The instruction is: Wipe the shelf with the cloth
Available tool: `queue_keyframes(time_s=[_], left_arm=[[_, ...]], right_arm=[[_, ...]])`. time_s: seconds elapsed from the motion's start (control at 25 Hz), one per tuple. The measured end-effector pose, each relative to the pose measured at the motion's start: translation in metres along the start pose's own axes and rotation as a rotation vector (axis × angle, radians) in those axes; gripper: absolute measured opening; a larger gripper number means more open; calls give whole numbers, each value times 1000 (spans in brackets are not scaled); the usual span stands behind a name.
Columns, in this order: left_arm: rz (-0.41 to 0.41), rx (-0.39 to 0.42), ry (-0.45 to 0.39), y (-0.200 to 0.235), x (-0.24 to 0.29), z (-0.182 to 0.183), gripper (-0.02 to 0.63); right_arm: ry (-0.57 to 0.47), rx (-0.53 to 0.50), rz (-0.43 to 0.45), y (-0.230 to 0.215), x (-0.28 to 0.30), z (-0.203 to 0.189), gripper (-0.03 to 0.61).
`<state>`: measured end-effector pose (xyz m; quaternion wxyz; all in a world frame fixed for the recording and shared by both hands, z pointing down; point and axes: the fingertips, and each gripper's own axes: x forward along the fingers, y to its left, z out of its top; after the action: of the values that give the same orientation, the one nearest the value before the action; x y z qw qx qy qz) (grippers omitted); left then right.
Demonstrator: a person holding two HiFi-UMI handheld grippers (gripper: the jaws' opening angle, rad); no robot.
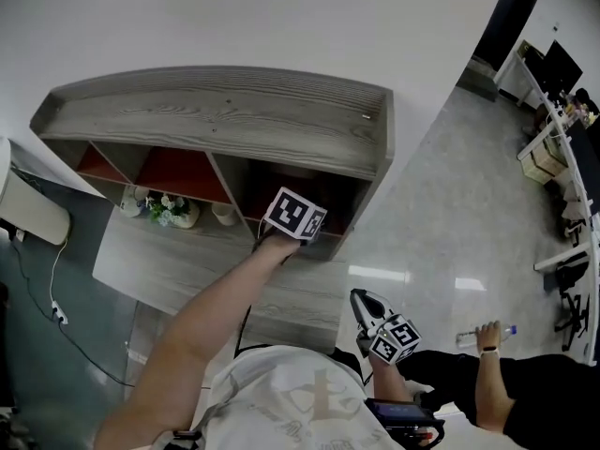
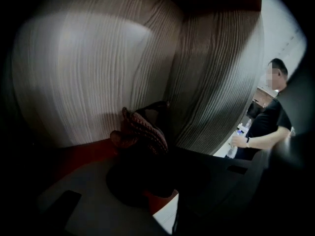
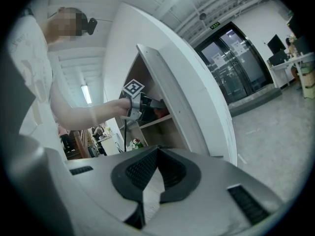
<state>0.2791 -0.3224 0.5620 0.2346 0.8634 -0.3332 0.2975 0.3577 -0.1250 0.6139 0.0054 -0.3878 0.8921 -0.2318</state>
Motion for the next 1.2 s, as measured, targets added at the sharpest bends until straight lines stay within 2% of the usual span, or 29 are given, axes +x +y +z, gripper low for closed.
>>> queue_keyframes(time_s=[0.64, 0.96, 1.2], left_arm=[[280, -219, -69, 89, -55, -28, 101], [336, -264, -88, 94, -70, -38, 101], [326, -274, -93, 83, -82, -53, 100]], right_arm=[[32, 1, 58, 17, 26, -7, 5], [36, -1, 79, 25, 31, -8, 5], [41, -17, 90, 39, 30, -10, 5]])
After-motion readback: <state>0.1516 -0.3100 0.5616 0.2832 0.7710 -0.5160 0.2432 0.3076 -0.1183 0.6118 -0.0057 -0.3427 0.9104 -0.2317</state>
